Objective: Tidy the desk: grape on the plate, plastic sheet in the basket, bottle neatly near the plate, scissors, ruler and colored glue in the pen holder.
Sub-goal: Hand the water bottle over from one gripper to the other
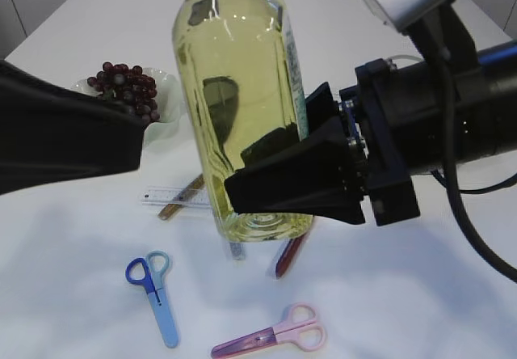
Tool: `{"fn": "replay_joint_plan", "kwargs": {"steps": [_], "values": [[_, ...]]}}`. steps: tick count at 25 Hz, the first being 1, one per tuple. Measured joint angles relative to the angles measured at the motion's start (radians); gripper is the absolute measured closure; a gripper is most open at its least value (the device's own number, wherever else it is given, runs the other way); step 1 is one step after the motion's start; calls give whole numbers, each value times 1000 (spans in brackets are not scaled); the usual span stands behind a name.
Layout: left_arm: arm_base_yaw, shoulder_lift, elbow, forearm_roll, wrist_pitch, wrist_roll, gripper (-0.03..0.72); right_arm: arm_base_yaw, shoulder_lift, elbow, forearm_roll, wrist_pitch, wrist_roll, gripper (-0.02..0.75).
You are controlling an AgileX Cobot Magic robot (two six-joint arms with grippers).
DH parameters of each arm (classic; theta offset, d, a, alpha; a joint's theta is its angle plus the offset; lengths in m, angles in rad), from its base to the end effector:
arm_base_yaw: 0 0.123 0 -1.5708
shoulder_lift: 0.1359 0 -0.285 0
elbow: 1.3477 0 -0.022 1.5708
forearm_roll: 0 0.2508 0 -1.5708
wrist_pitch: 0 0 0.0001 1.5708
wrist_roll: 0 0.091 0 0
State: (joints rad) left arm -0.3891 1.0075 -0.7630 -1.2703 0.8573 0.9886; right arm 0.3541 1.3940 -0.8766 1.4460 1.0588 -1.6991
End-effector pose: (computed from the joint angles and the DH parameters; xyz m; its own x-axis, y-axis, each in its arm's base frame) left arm 0.1495 -0.1324 0.3354 -0.5476 0.1202 -0.8281 0.7843 0.4187 -0.4579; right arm 0.2182 0.1647 0.2956 -0.2224 -0.2802 -0.9338 -0.9720 0.1377 0.1902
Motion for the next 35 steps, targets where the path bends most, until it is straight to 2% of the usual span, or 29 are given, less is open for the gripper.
{"fn": "replay_joint_plan", "kwargs": {"steps": [2,6,13,18,28,35], "values": [[0,0,0,-62,72,115,104,0,0,0,-4,20,0,257],[0,0,0,-146,130,256,104,0,0,0,-4,74,0,257],[0,0,0,-176,29,284,103,0,0,0,47,87,2,257],[0,32,0,-209,14,318,69,0,0,-2,79,87,2,257],[0,176,0,-383,38,505,62,0,0,-2,88,87,2,257],[0,265,0,-477,143,619,75,0,0,-2,91,85,6,257]]}}
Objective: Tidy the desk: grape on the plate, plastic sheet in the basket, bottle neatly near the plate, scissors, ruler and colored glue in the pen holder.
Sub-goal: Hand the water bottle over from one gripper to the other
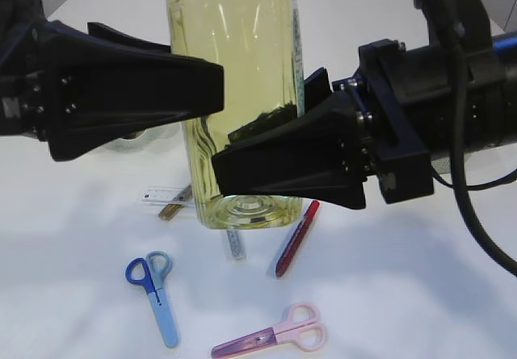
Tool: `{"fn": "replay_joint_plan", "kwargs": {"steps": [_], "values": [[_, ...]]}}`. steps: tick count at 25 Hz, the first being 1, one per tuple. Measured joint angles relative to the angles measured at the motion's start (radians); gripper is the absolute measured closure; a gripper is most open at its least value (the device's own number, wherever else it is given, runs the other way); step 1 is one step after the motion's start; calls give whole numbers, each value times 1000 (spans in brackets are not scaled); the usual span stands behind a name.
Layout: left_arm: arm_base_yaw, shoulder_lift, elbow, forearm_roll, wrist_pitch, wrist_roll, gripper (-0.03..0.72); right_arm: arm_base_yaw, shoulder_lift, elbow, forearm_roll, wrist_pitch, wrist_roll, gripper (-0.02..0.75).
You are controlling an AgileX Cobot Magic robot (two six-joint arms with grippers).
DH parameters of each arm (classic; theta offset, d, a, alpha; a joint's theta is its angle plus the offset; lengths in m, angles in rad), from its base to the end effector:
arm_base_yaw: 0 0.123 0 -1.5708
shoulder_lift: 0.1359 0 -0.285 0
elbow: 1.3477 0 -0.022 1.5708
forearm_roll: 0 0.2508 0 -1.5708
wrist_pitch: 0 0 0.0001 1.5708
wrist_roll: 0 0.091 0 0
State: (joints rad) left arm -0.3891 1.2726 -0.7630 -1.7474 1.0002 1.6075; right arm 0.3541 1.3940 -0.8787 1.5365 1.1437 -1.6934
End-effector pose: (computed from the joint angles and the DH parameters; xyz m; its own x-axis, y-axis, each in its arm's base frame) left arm 0.1953 -0.1616 0.3137 -0.4076 -0.0015 -0.9131 0.8915 0.2157 -0.3983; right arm 0.2139 0.1674 0.3055 -0.2612 -0.1868 -0.9470 -0.9649 0.0769 0.2510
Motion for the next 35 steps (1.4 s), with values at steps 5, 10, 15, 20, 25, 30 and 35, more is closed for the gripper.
{"fn": "replay_joint_plan", "kwargs": {"steps": [5,10,15,20,25,30,35], "values": [[0,37,-40,-4,37,44,90,0,0,0,4,0,2,257],[-2,108,-107,-4,90,52,93,-2,0,0,7,-12,10,257],[-2,178,-171,0,145,60,95,-5,0,0,16,-25,11,257],[-2,209,-200,2,186,62,95,-5,0,0,20,-25,11,257],[-2,221,-214,2,194,63,93,-5,0,0,22,-25,12,257],[-4,222,-221,4,196,63,93,-5,0,-2,26,-25,12,257],[-4,222,-221,4,183,34,85,-5,0,-2,26,-27,14,258]]}}
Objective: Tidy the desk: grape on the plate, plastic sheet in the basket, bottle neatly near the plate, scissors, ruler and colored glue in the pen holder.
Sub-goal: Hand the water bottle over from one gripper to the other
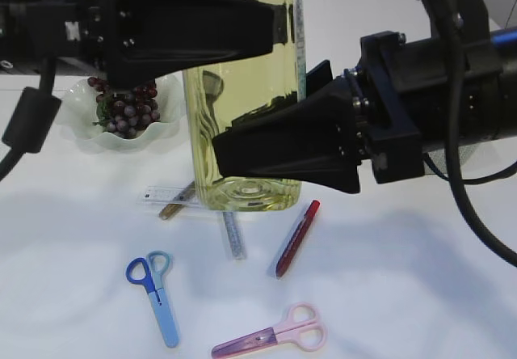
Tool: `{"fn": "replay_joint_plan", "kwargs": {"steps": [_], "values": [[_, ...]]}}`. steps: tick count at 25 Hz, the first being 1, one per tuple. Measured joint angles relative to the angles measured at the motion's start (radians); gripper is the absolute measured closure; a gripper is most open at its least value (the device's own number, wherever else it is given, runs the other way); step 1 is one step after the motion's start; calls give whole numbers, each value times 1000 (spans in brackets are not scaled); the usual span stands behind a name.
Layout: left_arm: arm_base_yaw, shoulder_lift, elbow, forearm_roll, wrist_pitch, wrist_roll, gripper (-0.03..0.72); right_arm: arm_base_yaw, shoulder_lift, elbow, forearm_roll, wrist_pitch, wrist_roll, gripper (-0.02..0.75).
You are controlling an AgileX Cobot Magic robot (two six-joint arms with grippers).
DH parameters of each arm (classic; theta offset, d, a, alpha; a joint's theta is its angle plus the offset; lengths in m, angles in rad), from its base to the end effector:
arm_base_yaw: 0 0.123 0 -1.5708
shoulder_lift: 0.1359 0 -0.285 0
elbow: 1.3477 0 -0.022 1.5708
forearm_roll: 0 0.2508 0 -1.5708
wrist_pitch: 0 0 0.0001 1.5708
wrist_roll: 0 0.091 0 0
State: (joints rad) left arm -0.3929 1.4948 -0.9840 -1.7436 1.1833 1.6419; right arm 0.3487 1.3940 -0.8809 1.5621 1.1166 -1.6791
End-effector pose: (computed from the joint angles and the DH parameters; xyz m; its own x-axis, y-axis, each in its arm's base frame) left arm 0.2379 -0.1885 0.3236 -0.3750 -0.0016 -0.9270 0.9265 0.0311 -0.3749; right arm 0.2181 0.1663 0.3071 -0.2835 -0.1627 -0.9451 -0.9567 0.1153 0.2672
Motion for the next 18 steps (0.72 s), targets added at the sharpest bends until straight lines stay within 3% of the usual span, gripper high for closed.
{"fn": "replay_joint_plan", "kwargs": {"steps": [7,18], "values": [[-4,0,-2,0,-14,-19,41,0,0,0,0,0,1,258],[-30,0,-4,-8,-34,-23,128,0,0,0,-10,0,2,258]]}}
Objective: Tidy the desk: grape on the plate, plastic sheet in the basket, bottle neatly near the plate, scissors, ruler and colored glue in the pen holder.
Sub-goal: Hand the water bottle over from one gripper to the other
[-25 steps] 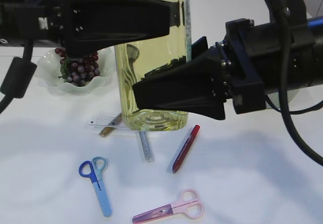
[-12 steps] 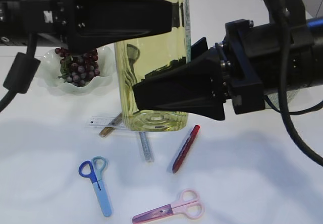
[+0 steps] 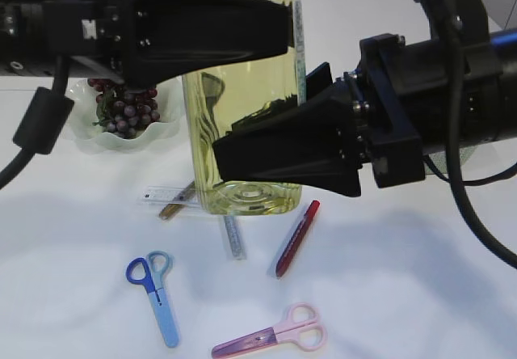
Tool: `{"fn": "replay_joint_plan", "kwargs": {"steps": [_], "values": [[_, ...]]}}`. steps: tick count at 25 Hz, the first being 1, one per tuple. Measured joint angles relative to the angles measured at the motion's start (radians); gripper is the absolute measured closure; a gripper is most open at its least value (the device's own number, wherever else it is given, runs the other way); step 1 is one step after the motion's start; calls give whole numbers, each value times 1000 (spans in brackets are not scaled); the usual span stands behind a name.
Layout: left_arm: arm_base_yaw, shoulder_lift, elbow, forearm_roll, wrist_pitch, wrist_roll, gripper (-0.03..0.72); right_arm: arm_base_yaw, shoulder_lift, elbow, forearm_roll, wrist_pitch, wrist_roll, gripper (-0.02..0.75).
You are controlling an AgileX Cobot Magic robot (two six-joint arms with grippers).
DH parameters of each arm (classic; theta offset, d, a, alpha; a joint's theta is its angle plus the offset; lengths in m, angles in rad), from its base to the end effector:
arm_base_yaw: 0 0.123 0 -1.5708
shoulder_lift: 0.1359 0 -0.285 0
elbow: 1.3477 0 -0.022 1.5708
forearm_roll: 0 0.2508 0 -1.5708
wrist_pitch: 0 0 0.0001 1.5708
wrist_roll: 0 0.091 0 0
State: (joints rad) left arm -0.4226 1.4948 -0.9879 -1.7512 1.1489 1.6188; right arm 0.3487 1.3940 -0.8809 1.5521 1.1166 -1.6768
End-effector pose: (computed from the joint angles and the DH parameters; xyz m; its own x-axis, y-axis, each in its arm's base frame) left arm 0.2356 -0.1955 0.3238 -0.3956 0.0026 -0.9184 0.9178 0.0379 -0.3952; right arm 0.2178 0.1662 0.3063 -0.2821 -0.1717 -0.9439 -0.9574 0.1140 0.2654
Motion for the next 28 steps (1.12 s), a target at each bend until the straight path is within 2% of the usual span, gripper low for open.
{"fn": "replay_joint_plan", "kwargs": {"steps": [10,28], "values": [[0,0,0,0,8,-4,221,0,0,0,0,0,0,257],[0,0,0,2,13,-5,226,0,0,0,-17,0,0,247]]}}
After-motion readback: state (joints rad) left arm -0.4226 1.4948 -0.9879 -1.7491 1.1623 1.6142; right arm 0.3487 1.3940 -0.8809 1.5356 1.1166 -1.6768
